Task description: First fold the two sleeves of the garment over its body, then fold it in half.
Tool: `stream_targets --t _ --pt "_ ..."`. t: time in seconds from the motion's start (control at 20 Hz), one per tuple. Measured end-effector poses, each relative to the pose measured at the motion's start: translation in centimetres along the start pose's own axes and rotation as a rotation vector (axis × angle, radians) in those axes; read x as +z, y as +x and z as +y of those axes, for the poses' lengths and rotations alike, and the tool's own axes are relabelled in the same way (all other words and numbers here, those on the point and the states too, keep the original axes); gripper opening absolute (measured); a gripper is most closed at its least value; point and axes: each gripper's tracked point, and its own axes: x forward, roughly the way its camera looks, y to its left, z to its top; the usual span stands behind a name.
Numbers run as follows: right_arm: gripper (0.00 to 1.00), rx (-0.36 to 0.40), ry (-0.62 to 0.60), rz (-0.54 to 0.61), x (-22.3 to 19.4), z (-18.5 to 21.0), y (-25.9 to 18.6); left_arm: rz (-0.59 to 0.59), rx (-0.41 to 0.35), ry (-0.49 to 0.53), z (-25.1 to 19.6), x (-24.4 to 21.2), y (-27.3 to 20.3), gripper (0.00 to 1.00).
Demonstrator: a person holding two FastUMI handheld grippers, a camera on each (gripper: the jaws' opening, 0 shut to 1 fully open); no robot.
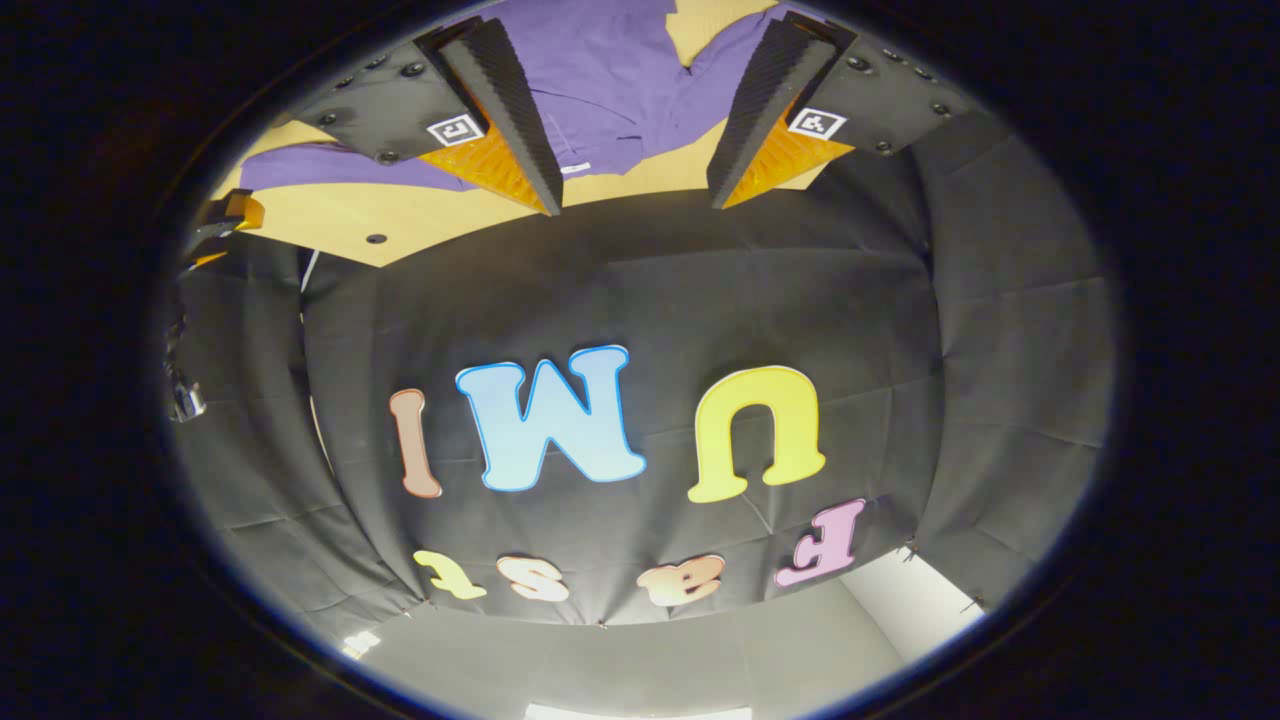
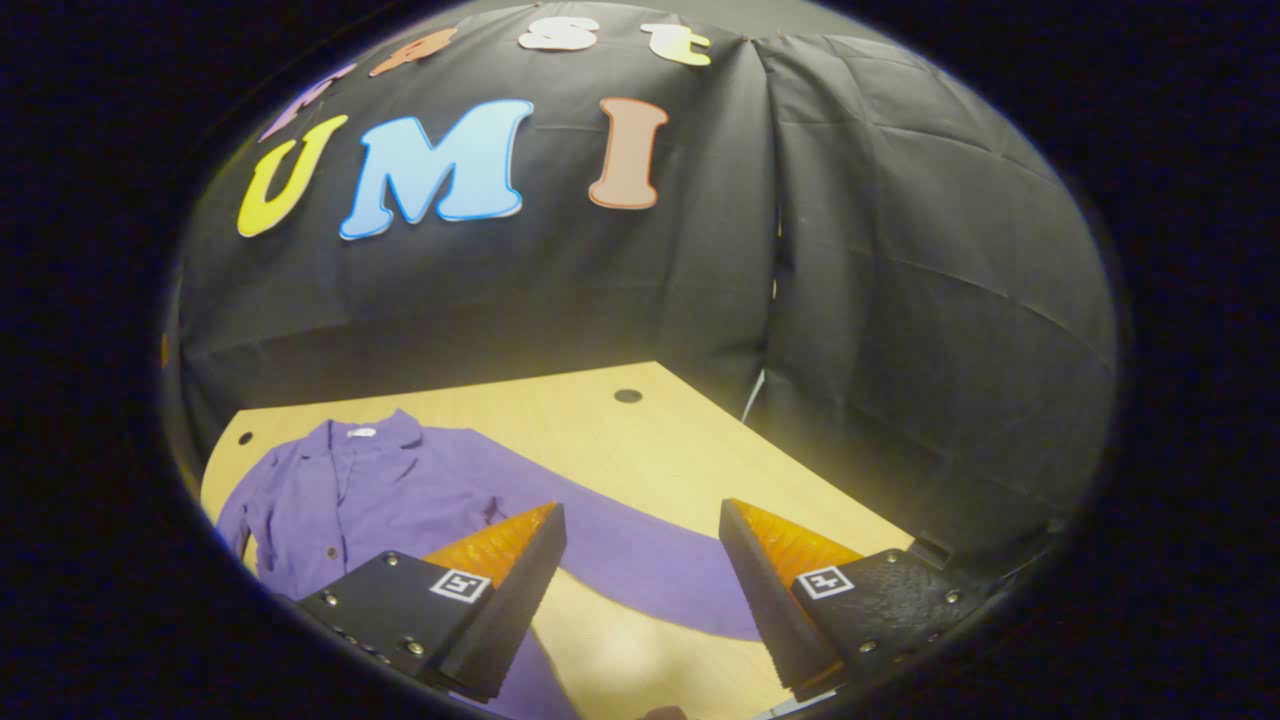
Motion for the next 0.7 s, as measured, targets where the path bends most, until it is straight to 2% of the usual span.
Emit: stream_targets --t 0.4,0.7 --pt "0.96 -0.132 0.028 0.194 -6.7 -5.7 2.7 0.025 0.016 0.016 -0.2 -0.8 -0.1 0.96" --pt "0.96 -0.235 0.133 0.335 -11.5 -9.6 4.2 0.043 0.032 0.023 -0.5 -1.3 -1.0 0.96"
